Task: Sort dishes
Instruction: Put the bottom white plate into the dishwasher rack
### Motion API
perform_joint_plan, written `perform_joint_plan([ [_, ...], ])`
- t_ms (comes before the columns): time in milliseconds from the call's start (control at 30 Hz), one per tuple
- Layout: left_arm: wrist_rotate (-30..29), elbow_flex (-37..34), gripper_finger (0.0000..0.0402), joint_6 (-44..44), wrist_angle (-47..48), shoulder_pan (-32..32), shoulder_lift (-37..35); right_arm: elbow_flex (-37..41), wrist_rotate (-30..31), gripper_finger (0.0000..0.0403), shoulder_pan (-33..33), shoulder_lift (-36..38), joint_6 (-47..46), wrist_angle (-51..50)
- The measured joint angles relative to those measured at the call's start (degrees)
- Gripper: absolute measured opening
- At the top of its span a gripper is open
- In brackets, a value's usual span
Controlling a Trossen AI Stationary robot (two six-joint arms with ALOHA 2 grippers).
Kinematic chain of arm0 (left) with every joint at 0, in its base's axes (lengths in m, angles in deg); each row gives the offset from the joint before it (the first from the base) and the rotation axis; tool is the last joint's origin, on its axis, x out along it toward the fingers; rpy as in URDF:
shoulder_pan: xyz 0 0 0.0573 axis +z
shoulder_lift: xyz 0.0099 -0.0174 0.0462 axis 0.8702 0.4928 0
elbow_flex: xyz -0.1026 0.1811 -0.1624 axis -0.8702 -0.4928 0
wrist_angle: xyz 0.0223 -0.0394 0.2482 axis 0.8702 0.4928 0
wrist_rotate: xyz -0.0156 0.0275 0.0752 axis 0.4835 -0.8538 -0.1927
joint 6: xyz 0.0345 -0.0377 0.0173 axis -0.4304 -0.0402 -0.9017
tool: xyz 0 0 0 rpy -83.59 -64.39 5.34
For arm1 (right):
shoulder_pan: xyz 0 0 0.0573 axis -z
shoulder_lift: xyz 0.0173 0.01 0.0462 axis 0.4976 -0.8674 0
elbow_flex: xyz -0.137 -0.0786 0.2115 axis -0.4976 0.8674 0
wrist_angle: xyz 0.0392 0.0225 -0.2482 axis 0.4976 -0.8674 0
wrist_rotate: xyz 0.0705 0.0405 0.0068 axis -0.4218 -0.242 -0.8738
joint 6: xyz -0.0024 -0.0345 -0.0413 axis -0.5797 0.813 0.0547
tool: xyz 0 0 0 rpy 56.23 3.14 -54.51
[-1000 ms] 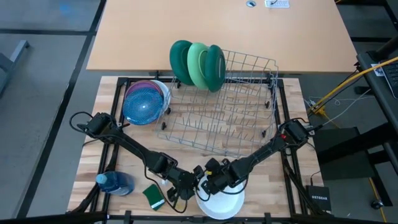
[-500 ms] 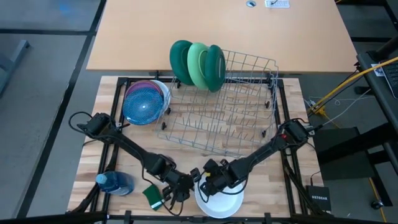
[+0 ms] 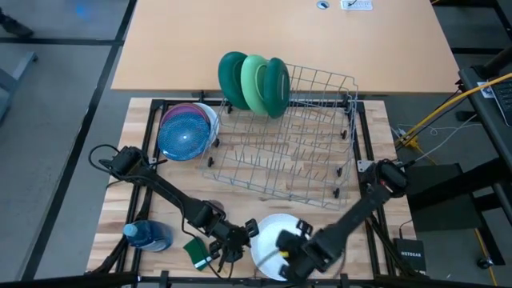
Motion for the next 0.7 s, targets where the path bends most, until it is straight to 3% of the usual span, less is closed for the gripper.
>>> perform_joint_plan([
  [400,-0.79,0.0,0.0114,0.39,-0.18,0.06,-0.02,-0.23,-5.56,0.0065,-11.41,0.0,1.09,0.02],
  [700,-0.84,0.02,0.0114,-1.28,-1.84,0.07,0.17,-0.21,-5.56,0.0065,-12.81,-0.2,1.08,0.43],
])
